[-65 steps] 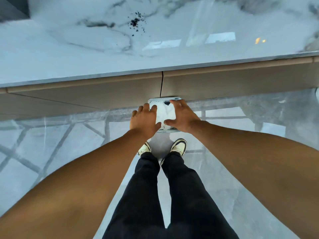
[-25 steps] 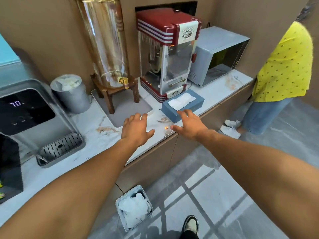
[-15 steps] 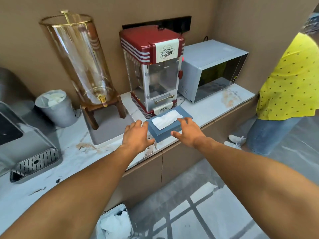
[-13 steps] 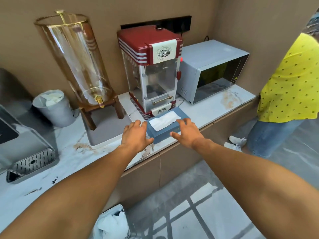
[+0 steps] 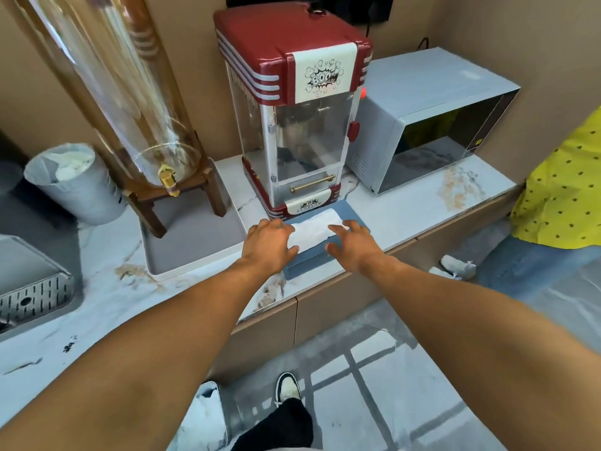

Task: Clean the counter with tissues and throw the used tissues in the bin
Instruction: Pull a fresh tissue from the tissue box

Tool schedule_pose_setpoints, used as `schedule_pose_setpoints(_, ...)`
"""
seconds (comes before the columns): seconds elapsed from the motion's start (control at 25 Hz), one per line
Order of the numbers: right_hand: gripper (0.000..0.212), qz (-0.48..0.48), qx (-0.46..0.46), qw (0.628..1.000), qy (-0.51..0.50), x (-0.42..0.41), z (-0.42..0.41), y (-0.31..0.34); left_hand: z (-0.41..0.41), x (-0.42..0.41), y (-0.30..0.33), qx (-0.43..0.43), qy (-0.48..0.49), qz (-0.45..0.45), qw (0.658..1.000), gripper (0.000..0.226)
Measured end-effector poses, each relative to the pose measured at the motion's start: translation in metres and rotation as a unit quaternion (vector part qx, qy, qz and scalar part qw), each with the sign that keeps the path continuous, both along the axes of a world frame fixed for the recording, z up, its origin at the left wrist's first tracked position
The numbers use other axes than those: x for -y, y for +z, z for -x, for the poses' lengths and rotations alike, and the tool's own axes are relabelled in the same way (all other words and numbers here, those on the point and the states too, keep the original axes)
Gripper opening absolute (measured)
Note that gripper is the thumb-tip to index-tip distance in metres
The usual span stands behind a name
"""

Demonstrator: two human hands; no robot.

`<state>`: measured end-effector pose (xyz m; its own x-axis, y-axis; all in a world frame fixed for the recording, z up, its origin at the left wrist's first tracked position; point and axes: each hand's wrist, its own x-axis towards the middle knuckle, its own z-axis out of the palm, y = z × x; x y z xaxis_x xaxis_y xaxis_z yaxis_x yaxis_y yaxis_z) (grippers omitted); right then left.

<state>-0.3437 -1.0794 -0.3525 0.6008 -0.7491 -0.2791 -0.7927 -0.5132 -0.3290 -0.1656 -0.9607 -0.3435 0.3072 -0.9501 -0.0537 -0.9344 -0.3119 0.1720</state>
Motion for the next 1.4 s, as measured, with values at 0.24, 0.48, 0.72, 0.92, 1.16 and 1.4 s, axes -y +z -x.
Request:
schedule_pose_setpoints(0.24,0.050,0.052,-0.050,0.997,0.016,0.040,-0.043,-0.018,-0.020,0.034,-0.030,-0.046,-0.015,-0.018,0.999,0.046)
schedule_pose_setpoints(0.48,0.049,0.036,-0.057,0.998,0.020,0.064,-0.064,-0.037,-0.028,0.057,-0.047,-0.043,-0.044,-0.045,0.997,0.048)
schedule_pose_setpoints(0.72,0.049,0.027,-0.017,0.999,0.010,0.074,-0.062,-0.053,-0.034,0.065,-0.054,-0.052,-0.038,-0.053,0.996,0.045)
schedule_pose_setpoints(0.92,0.032,0.055,0.014,0.998,0.025,0.082,-0.063,-0.050,-0.030,0.066,-0.054,-0.072,-0.024,-0.047,0.996,0.032)
schedule_pose_setpoints(1.16,0.019,0.066,0.009,0.997,0.041,0.093,-0.073,-0.045,-0.022,0.064,-0.052,-0.062,0.026,-0.044,0.997,0.020)
schedule_pose_setpoints(1.4,0.018,0.059,0.028,0.995,0.073,0.088,-0.072,-0.034,-0.020,0.058,-0.037,-0.060,0.082,-0.040,0.994,0.018)
